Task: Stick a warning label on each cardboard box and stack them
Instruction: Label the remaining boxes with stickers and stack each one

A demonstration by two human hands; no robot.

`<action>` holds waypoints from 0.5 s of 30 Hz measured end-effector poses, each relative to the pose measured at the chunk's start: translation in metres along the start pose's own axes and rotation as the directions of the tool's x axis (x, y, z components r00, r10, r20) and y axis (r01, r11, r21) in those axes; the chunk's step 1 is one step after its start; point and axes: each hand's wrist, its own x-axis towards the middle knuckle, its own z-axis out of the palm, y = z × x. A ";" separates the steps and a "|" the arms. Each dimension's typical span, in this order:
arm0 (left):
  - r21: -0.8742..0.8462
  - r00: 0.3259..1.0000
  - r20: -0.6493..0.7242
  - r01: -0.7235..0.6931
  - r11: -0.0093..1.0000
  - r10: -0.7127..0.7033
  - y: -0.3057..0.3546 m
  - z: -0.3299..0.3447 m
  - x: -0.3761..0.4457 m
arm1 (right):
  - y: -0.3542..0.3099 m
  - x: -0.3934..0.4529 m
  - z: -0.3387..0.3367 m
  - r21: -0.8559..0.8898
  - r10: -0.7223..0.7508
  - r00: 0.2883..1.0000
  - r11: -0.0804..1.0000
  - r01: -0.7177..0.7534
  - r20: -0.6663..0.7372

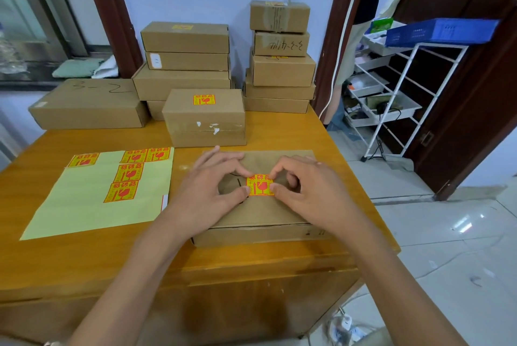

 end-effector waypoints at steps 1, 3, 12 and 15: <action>-0.001 1.000 -0.002 0.002 1.000 -0.002 0.000 0.000 0.000 | -0.001 0.000 0.000 -0.007 0.006 1.000 1.000 -0.006 0.004; -0.003 1.000 0.001 0.008 1.000 -0.008 0.003 -0.002 0.000 | -0.004 0.001 -0.001 -0.023 0.019 1.000 1.000 -0.019 0.011; -0.204 0.951 -0.137 0.248 0.947 -0.278 0.013 -0.042 -0.047 | 0.002 -0.067 -0.026 0.214 0.339 0.935 0.910 -0.354 0.105; -0.093 0.944 0.113 0.322 0.942 -0.311 0.005 -0.043 -0.071 | -0.001 -0.084 -0.016 0.206 0.367 0.895 0.883 -0.421 0.255</action>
